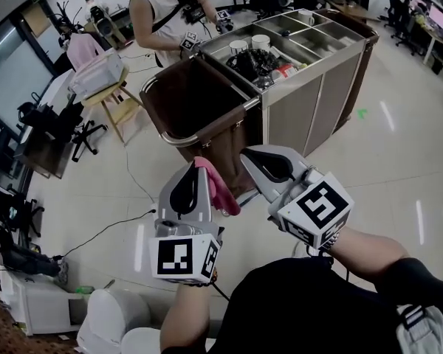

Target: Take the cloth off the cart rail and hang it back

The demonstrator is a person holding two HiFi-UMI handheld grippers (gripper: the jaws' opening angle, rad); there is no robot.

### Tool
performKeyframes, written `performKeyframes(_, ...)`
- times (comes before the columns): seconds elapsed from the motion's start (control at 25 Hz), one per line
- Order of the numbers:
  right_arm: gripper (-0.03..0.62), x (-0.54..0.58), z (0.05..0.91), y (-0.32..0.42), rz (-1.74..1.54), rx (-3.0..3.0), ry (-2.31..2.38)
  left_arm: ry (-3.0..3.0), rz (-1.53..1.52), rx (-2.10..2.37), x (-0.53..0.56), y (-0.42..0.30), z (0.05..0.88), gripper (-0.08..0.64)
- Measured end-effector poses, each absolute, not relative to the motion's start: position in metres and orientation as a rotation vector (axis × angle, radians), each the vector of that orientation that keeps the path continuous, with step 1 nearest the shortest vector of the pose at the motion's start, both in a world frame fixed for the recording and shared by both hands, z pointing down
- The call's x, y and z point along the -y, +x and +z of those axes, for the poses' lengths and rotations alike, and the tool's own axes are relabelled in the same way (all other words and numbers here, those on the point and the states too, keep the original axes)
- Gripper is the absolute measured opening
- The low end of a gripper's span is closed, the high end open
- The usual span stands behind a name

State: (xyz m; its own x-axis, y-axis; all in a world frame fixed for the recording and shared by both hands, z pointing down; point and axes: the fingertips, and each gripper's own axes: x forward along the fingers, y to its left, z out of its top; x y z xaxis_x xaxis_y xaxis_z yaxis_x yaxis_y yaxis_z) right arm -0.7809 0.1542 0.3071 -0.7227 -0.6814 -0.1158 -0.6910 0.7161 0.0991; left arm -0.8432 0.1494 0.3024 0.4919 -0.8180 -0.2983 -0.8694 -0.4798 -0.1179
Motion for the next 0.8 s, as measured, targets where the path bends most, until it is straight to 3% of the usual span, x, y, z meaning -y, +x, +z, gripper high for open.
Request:
performKeyframes(0.36,-0.008,-0.155,0.296,-0.708,0.098,-2.775,-1.321,-2.581,0.279,-1.295,-0.142,-0.769,0.287,0.006)
performKeyframes(0.48,-0.008,-0.137,0.300,-0.663,0.248,-2.732,-1.347,-2.605,0.279,-1.246,-0.129,-0.726,0.293,0.006)
performKeyframes(0.8,-0.008,-0.135,0.297,-0.518,0.232,-2.618,-1.523,-2.683,0.265,-1.081,-0.116,-0.582,0.292,0.006)
